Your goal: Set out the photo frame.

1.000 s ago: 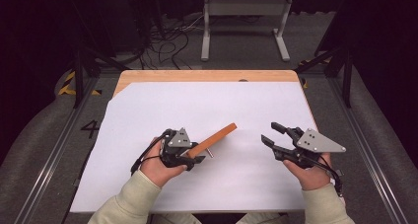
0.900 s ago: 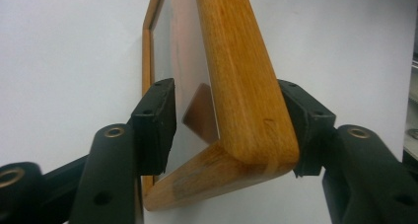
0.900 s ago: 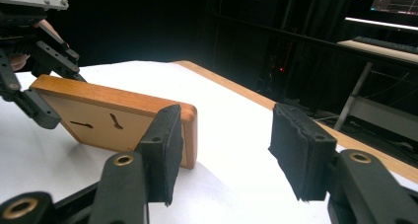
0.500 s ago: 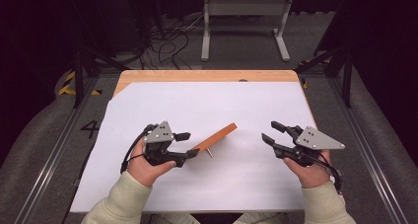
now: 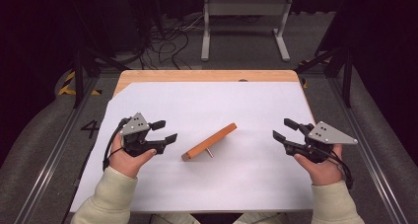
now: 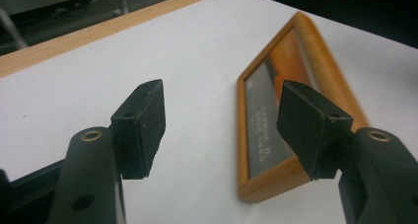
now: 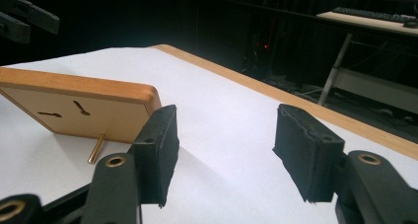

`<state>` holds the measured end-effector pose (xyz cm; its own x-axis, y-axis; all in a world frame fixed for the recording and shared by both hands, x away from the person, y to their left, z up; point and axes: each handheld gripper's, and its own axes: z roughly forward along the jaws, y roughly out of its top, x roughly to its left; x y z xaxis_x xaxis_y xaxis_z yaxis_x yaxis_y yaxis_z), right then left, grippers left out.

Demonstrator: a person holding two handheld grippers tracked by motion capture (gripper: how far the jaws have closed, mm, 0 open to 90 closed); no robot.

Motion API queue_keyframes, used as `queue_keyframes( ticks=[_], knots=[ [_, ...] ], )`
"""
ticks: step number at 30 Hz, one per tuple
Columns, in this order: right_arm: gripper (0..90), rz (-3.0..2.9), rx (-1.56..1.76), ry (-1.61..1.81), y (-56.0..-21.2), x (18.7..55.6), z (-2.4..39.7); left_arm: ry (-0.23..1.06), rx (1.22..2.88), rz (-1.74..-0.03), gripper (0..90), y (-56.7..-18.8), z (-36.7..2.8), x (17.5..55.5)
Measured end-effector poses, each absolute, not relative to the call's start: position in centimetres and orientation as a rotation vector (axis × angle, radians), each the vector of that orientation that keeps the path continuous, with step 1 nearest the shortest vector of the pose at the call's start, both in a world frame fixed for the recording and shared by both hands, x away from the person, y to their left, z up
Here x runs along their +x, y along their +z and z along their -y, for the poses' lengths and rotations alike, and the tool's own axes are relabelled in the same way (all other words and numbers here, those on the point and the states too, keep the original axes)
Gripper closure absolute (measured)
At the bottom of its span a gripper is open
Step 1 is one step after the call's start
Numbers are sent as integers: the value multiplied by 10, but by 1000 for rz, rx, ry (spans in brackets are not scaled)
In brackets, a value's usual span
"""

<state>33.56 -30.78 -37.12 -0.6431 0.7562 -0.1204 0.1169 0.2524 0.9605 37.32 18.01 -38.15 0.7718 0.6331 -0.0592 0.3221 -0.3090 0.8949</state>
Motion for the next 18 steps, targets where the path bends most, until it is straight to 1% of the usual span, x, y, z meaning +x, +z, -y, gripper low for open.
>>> queue_keyframes(
  ticks=[6, 12, 18],
  knots=[
    [422, -1950, 794, 1412, -373, 337, 308, 397, 1917, -781, 360, -393, -188, 381],
    [421, -1949, 799, 1404, -374, 338, 309, 430, 1913, -793, 360, -398, -196, 385],
    [419, -1948, 812, 1402, -376, 339, 311, 465, 1944, -811, 365, -404, -200, 388]
  ],
)
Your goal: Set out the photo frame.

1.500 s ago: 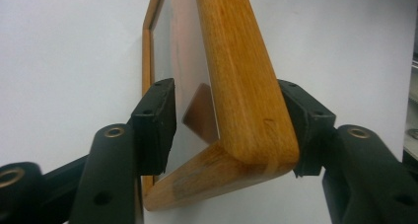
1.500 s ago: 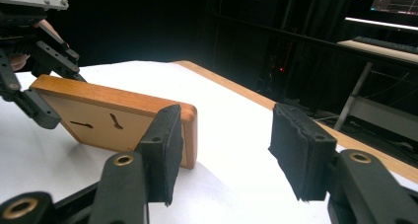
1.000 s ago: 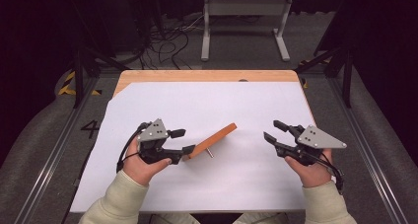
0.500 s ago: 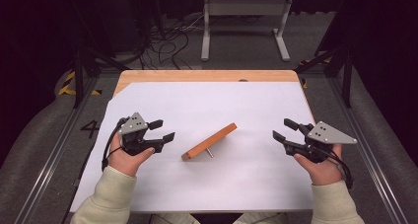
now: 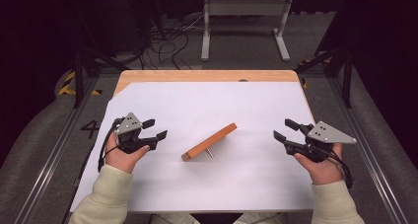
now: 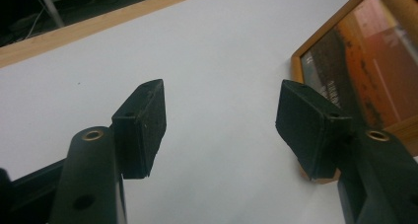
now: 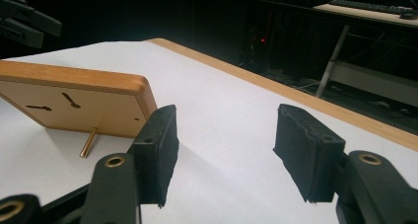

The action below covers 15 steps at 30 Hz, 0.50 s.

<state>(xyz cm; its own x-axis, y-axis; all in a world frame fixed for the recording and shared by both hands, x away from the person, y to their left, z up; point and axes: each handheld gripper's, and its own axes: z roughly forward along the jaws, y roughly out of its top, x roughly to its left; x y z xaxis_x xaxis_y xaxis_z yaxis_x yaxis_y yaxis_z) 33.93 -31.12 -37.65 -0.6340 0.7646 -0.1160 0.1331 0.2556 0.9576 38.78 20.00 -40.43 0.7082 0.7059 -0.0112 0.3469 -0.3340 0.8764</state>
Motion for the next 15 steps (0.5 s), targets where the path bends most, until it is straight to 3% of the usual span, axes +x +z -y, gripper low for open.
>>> queue_keyframes(
  ticks=[15],
  knots=[
    [421, -1953, 818, 1391, -379, 341, 314, 391, 2052, -814, 458, -426, -188, 393]
  ],
)
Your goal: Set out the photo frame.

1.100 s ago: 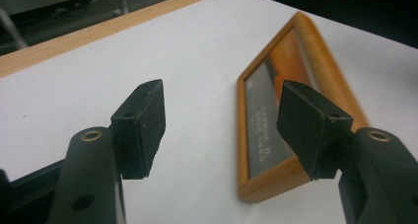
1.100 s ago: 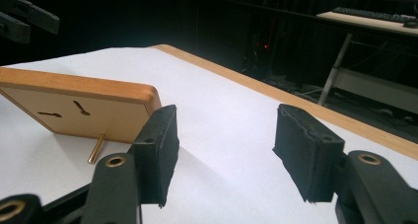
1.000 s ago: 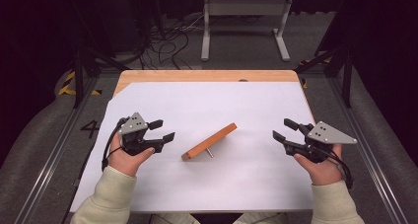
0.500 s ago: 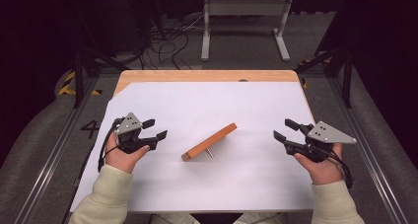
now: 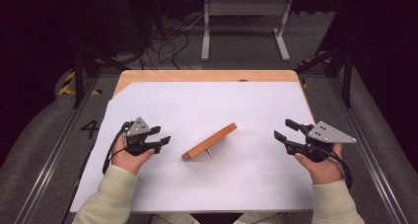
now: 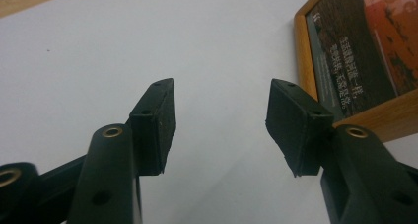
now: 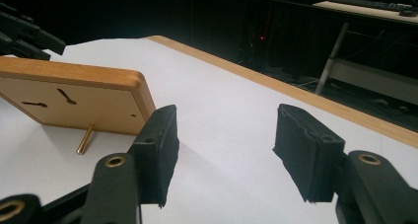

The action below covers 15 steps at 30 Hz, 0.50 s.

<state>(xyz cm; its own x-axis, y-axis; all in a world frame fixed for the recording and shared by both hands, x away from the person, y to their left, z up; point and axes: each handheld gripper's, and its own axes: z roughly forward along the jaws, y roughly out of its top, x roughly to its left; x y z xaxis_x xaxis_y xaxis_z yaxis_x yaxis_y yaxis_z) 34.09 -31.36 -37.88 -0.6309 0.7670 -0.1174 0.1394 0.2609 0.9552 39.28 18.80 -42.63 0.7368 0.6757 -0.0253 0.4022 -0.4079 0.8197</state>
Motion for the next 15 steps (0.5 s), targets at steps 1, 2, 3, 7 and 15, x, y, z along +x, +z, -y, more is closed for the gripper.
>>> queue_keyframes(
  ticks=[1, 2, 3, 7, 15],
  knots=[
    [422, -1952, 820, 1392, -379, 341, 314, 392, 2063, -808, 473, -427, -187, 393],
    [422, -1952, 820, 1392, -379, 341, 314, 390, 2087, -805, 483, -429, -185, 393],
    [422, -1952, 820, 1392, -379, 341, 314, 390, 2087, -805, 512, -429, -185, 393],
    [422, -1952, 821, 1393, -379, 341, 314, 364, 2139, -773, 556, -434, -179, 393],
    [424, -1954, 822, 1390, -379, 342, 314, 278, 2216, -757, 811, -442, -166, 391]
  ],
)
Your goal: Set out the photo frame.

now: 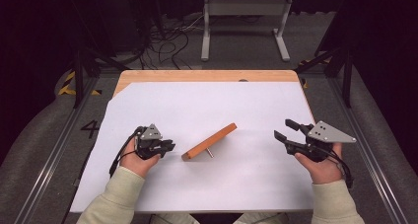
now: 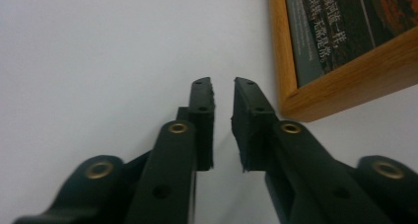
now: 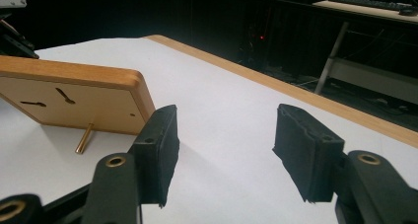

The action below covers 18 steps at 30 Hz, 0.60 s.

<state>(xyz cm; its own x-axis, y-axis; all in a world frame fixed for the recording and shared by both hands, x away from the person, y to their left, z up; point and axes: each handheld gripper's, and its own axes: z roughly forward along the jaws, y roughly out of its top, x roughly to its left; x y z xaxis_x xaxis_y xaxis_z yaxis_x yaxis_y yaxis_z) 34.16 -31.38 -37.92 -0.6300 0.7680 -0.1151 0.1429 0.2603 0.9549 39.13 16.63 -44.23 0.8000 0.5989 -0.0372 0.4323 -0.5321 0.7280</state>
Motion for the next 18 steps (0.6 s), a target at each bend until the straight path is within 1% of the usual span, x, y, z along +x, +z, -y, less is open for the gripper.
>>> queue_keyframes(
  ticks=[2, 5, 16, 18],
  knots=[
    [424, -1957, 822, 1389, -379, 342, 314, 276, 2224, -745, 862, -443, -164, 391],
    [424, -1955, 822, 1389, -379, 342, 314, 263, 2228, -726, 895, -445, -159, 390],
    [424, -1960, 820, 1389, -380, 342, 313, 184, 2272, -692, 900, -454, -141, 389],
    [423, -1960, 819, 1389, -380, 342, 313, 193, 2281, -685, 900, -455, -140, 389]
  ],
)
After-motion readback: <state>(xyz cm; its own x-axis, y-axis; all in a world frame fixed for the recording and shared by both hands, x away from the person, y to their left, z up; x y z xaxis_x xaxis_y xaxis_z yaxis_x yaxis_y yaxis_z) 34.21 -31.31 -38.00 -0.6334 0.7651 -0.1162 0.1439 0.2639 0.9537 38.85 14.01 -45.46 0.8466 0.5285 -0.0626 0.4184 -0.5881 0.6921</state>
